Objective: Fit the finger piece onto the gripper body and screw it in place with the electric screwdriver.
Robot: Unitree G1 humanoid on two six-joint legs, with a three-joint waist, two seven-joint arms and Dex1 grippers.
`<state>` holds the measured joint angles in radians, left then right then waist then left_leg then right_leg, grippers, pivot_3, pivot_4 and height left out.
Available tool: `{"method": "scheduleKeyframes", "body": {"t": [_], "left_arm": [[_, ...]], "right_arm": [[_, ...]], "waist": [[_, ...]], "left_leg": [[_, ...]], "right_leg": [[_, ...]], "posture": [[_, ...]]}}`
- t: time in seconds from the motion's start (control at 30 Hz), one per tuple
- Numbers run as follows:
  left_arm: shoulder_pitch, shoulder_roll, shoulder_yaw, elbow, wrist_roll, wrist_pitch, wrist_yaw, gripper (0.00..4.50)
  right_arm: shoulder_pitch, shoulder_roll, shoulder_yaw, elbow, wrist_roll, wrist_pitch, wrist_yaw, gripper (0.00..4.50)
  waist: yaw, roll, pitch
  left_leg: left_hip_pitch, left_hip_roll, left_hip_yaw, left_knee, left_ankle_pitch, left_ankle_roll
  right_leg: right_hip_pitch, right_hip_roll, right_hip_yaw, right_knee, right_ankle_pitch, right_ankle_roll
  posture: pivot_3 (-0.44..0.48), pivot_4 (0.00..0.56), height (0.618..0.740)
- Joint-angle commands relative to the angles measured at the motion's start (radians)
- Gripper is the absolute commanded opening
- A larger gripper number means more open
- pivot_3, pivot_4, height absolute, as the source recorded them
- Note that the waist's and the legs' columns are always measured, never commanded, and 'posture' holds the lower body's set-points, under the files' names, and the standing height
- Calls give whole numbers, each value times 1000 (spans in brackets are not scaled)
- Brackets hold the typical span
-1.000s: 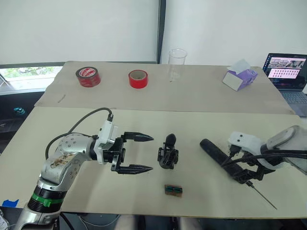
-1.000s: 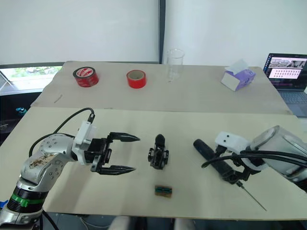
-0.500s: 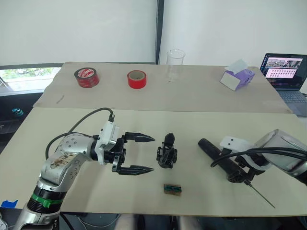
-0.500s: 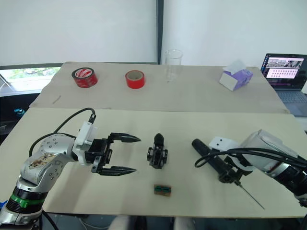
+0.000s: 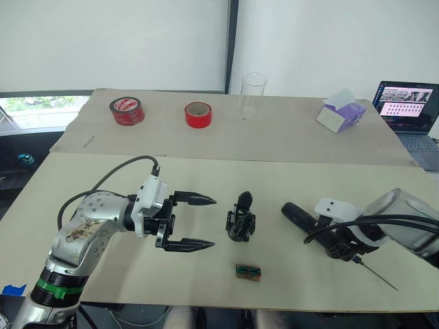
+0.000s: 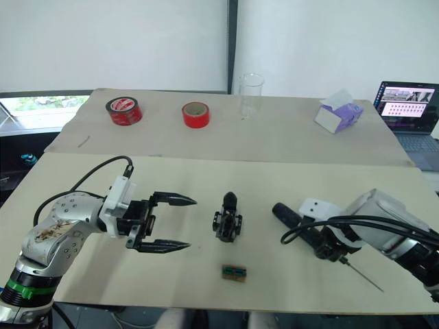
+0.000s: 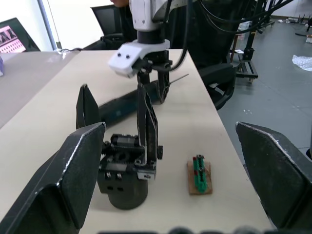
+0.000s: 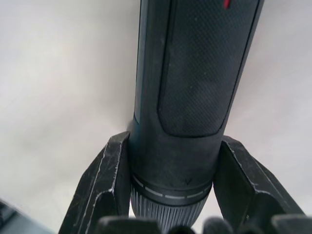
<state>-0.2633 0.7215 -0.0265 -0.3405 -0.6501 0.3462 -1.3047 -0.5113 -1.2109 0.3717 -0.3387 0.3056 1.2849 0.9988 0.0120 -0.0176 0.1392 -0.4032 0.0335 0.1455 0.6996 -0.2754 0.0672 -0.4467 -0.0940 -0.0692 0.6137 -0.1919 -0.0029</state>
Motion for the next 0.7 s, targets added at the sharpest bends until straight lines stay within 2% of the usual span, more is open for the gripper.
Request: {"method": "scheduleKeyframes", "body": {"t": [0.03,0.07,0.23,0.37,0.47,0.6,0.7], "left_arm": [[20,22,27,-14,-8,-17,-25,4500],[34,26,34,-5,-5,-24,-33,4500],[66,37,43,59,34,-82,-65,4500],[93,11,28,122,101,-175,-65,4500],[132,-3,-11,111,156,-215,-51,4500],[182,-40,-66,92,233,-238,21,4500],[214,-63,-114,77,278,-239,58,4500]], "right_arm": [[88,43,-403,-111,120,-14,11,1933],[146,92,-541,-149,157,-47,24,1933],[351,288,-1033,-256,334,-110,89,1933],[388,508,-1261,-353,554,-205,33,1933],[472,641,-1303,-473,617,-300,-53,1933],[654,778,-1170,-609,561,-577,66,1933],[707,843,-1037,-636,536,-721,93,1933]], "waist": [[1,1,0],[1,1,0],[13,1,0],[15,1,0],[11,2,0],[4,2,0],[-1,3,0]], "left_leg": [[-1,0,0,0,0,-1],[-1,0,0,-1,1,-1],[-1,1,-3,-4,2,-3],[3,0,-3,-2,-2,4],[6,0,-3,-3,-4,7],[7,0,-3,-5,-4,6],[8,0,-3,-5,-2,4]], "right_leg": [[-1,1,0,0,0,0],[-1,2,0,0,0,0],[0,5,-2,-1,-1,1],[5,4,-1,-2,-1,3],[7,4,0,-2,-3,6],[7,3,1,-1,-3,5],[7,4,1,0,-4,6]], "posture": [[0,150,740],[0,150,740],[0,150,740],[0,150,740],[0,150,740],[0,150,740],[0,150,740]]}}
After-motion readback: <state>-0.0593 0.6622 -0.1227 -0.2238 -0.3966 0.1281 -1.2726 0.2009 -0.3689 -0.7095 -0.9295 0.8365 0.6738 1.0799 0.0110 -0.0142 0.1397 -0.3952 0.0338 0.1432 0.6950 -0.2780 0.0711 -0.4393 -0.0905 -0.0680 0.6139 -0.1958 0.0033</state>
